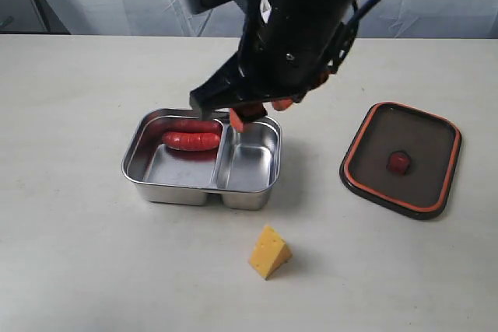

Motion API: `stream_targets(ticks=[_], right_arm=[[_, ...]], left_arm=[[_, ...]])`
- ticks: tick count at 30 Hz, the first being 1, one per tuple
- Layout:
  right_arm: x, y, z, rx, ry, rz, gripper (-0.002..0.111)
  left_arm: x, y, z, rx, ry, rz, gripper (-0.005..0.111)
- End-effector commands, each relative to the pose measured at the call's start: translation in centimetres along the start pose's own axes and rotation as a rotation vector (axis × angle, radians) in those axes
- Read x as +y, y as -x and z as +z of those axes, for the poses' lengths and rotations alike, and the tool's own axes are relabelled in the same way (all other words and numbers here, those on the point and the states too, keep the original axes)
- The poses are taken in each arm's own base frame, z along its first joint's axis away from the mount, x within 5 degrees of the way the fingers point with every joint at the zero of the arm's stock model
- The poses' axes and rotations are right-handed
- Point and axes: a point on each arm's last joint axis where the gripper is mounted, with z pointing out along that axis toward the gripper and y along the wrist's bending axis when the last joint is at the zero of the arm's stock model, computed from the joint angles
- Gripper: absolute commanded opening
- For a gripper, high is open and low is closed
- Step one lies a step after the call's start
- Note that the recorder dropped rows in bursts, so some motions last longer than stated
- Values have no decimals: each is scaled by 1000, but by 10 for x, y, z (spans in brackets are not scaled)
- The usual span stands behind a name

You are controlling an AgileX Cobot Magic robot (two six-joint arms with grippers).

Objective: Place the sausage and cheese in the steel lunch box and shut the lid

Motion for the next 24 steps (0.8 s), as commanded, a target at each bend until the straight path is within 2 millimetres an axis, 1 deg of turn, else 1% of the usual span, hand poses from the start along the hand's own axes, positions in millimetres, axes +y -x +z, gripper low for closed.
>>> stream_targets(ticks=[1, 2, 4, 6, 8, 11, 12, 16, 17, 20, 22, 24], right_arm=[[-5, -35, 13, 75, -20, 110, 54], [-4, -44, 26, 54, -5, 155, 54], [-4, -56, 45, 46, 0, 222, 58], [-4, -65, 60, 72, 5, 286, 66], [-2, -71, 73, 111, 12, 306, 67], [1, -73, 84, 144, 30, 334, 67], [5, -72, 88, 141, 37, 328, 67], [19, -71, 92, 115, 55, 284, 67], [26, -72, 91, 110, 63, 259, 67], [35, -76, 93, 122, 36, 181, 67], [36, -80, 99, 154, -11, 135, 67], [33, -84, 105, 178, -53, 134, 67]], left_arm=[[0, 0, 0, -11, -6, 7, 0], [0, 0, 0, -11, -6, 7, 0], [0, 0, 0, -11, -6, 7, 0], [0, 0, 0, -11, -6, 7, 0], [0, 0, 0, -11, -6, 7, 0], [0, 0, 0, -11, -6, 7, 0], [0, 0, 0, -11, -6, 7, 0], [0, 0, 0, -11, -6, 7, 0], [0, 0, 0, -11, -6, 7, 0], [0, 0, 0, -11, -6, 7, 0], [0, 0, 0, -11, -6, 7, 0], [0, 0, 0, -11, -6, 7, 0]])
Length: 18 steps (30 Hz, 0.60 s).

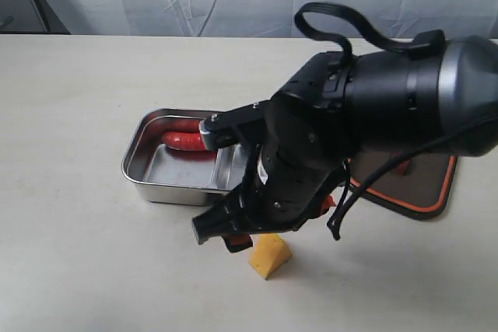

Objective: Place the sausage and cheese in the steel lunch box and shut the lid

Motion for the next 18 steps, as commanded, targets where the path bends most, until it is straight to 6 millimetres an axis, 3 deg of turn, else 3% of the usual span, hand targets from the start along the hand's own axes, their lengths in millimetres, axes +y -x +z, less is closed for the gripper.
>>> stream_targets(ticks=[1, 8, 11, 13, 17, 18], right_arm=[[-7, -8, 15, 54, -105, -32, 67], [-10, -17, 41, 18, -80, -43, 67], [-10, -17, 51, 16, -86, -64, 61], [-10, -17, 58, 22, -90, -77, 48], [-13, -20, 64, 63, -120, -144, -1], [-13, -20, 63, 68, -124, -145, -1]], left_arm=[[0, 0, 0, -11, -6, 7, 0], [0, 0, 0, -11, -6, 7, 0], [0, 0, 0, -11, -6, 7, 0], [0, 0, 0, -11, -6, 7, 0], [0, 0, 0, -11, -6, 7, 0], [0, 0, 0, -11, -6, 7, 0]])
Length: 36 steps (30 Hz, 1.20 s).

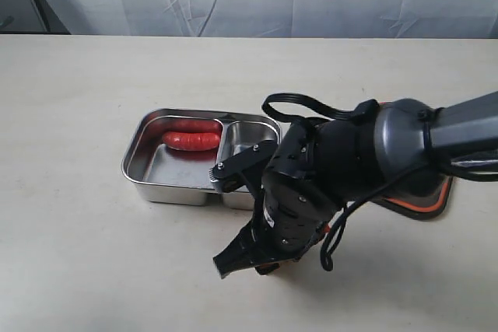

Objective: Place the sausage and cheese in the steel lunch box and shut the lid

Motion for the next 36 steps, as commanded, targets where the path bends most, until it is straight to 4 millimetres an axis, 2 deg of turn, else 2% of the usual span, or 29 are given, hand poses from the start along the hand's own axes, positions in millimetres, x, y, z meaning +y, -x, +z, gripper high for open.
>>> stream_targets(ticks=[1, 4, 5, 10, 14, 24, 28, 30, 32, 36], right_arm=[[-3, -5, 2, 48, -35, -50, -1], [-5, -5, -13, 27, -33, -46, -1], [-6, -4, -25, -1, -25, -41, -1], [-10, -4, -58, -82, -1, -29, -1], [-12, -5, -76, -141, 19, -22, -1], [-14, -5, -75, -135, -4, -40, -1], [-15, -5, -75, -131, -3, 22, 0], [-14, -4, -75, -141, 3, 29, 10], [-14, -3, -76, -161, 8, 21, 25], [-12, 4, -77, -237, 18, -28, 67]], left_arm=[[0, 0, 0, -11, -6, 7, 0], [0, 0, 0, -11, -6, 7, 0], [0, 0, 0, -11, -6, 7, 0], [0, 0, 0, -11, -6, 7, 0], [0, 0, 0, -11, -6, 7, 0], [0, 0, 0, -11, -6, 7, 0], [0, 0, 0, -11, -6, 7, 0], [0, 0, 0, -11, -6, 7, 0], [0, 0, 0, -11, -6, 7, 0], [0, 0, 0, -11, -6, 7, 0]])
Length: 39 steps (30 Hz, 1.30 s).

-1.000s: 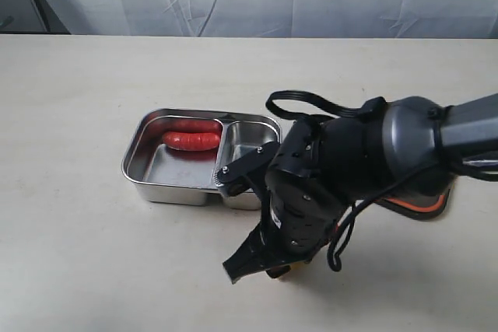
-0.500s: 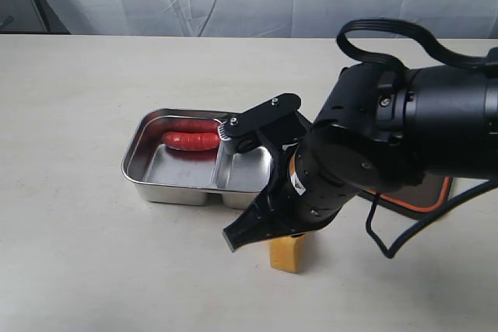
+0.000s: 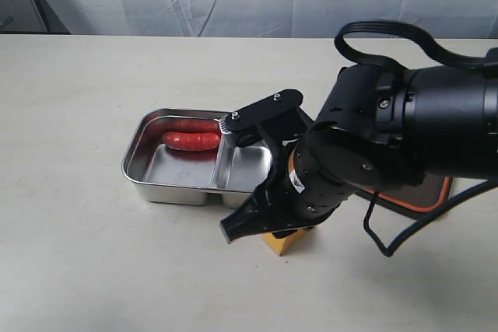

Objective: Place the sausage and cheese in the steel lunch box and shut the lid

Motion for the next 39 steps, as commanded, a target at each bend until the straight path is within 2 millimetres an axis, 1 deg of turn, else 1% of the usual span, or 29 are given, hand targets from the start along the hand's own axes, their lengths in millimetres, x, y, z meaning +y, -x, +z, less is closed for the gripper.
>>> stream_targets(ticks=[1, 2, 3, 6, 9, 11, 13, 16, 18, 24, 28, 31, 36, 39], right_arm=[[0, 7, 0, -79, -4, -87, 74], [-1, 7, 1, -77, -23, -127, 76], [-3, 6, 3, -62, -43, -154, 76], [-8, 1, 13, 20, -124, -231, 70], [-9, -4, 31, 110, -156, -256, 64], [-7, -6, 42, 136, -156, -243, 64], [-5, -6, 48, 123, -147, -172, 64], [-2, -2, 50, 77, -118, -106, 64], [1, 1, 51, 41, -92, -131, 64], [2, 0, 53, 59, -80, -359, 64], [2, -1, 58, 78, -86, -465, 64], [3, -1, 64, 77, -81, -477, 64], [4, -5, 83, 116, -80, -507, 64], [5, -7, 90, 124, -78, -517, 64]], left_arm=[[0, 0, 0, -11, -6, 7, 0], [0, 0, 0, -11, -6, 7, 0], [0, 0, 0, -11, -6, 7, 0], [0, 0, 0, -11, -6, 7, 0], [0, 0, 0, -11, -6, 7, 0], [0, 0, 0, -11, -6, 7, 0], [0, 0, 0, -11, -6, 7, 0], [0, 0, 0, -11, -6, 7, 0], [0, 0, 0, -11, -6, 7, 0], [0, 0, 0, -11, -6, 7, 0], [0, 0, 0, -11, -6, 7, 0], [0, 0, 0, -11, -6, 7, 0], [0, 0, 0, -11, -6, 7, 0], [0, 0, 0, -11, -6, 7, 0]])
